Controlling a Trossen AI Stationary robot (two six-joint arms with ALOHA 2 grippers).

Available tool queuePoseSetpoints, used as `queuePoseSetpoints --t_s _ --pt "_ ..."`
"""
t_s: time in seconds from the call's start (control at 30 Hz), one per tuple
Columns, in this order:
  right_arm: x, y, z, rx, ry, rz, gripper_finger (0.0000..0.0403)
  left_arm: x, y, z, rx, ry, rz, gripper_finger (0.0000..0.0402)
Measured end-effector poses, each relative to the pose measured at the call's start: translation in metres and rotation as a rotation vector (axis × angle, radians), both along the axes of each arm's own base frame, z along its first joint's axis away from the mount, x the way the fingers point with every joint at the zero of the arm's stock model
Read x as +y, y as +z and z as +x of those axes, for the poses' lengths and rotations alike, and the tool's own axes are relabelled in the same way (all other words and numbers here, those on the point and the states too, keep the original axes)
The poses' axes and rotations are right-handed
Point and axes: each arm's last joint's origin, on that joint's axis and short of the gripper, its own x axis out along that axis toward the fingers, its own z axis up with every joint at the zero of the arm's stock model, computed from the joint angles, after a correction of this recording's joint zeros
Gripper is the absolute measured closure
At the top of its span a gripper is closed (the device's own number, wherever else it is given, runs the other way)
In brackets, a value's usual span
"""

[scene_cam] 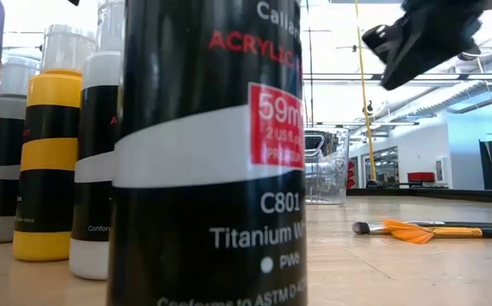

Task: Pick & Place Paint Supplies
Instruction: Put the white paintbrush into the green cup

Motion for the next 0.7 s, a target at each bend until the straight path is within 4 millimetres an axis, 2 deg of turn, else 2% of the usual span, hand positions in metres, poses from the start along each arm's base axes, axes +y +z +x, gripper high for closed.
queuePoseSetpoints --t_s 0.13,0.3,0.5,0.7 --pt "0.025 -0.021 -0.004 0.145 -0.006 0.01 0.0385 -0.002 -0.005 -0.001 0.065 -0.005 -0.014 0.0369" --pt "0.048 -0.045 -0.007 0.296 -0.053 0.118 0.0319 -0.007 -0.009 -0.003 0.109 -0.016 -0.019 0.0369" --pt "0.06 -0.064 -0.002 0.311 -0.041 0.098 0.0243 -0.009 -0.01 -0.004 0.117 -0.018 -0.016 0.0369" --pt "0.064 -0.074 0.007 0.249 -0.021 0.026 0.0223 -0.009 -0.011 -0.004 0.126 0.008 -0.006 0.0369"
